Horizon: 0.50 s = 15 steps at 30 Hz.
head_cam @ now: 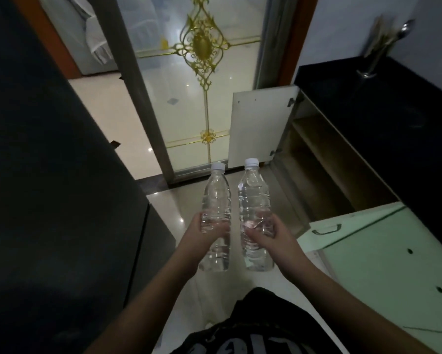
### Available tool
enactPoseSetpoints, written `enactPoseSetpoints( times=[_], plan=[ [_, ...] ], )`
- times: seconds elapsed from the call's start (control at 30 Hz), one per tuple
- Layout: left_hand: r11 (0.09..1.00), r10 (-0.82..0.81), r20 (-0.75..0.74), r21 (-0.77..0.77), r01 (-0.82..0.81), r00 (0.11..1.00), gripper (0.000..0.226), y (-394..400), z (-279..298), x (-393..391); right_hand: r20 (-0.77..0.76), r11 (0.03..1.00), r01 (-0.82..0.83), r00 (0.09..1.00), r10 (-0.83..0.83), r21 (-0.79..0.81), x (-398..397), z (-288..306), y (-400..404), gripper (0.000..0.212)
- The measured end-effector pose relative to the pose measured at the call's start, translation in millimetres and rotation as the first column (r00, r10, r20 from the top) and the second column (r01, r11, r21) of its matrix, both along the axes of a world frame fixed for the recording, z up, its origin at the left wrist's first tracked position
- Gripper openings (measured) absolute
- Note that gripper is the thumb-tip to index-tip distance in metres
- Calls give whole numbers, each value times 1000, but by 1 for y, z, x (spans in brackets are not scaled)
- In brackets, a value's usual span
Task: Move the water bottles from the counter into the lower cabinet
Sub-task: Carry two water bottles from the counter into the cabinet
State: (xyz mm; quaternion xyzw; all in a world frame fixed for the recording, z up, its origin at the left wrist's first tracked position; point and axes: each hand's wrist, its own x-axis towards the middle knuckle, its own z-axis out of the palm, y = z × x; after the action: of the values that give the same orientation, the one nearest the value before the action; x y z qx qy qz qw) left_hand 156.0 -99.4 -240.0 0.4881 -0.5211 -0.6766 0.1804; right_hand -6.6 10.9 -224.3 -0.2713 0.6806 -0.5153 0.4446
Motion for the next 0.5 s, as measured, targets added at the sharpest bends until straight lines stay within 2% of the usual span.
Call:
enactPoseSetpoints(
  times=[0.1, 0.23, 0.5],
  plan=[
    [997, -83, -5, 2, 83, 997, 43, -39, -4, -37, -55, 998, 54, 997, -53, 17, -27, -5, -31, 42],
    [987, -163, 0, -16, 163, 987, 44, -94, -16, -99, -42, 988, 154, 987, -154, 4, -70, -21, -78, 39],
    [912, -410, -20, 1, 410, 912, 51, -197, -6, -213, 107, 960, 281, 954, -279, -1, -165, -27, -171, 42]
  ],
)
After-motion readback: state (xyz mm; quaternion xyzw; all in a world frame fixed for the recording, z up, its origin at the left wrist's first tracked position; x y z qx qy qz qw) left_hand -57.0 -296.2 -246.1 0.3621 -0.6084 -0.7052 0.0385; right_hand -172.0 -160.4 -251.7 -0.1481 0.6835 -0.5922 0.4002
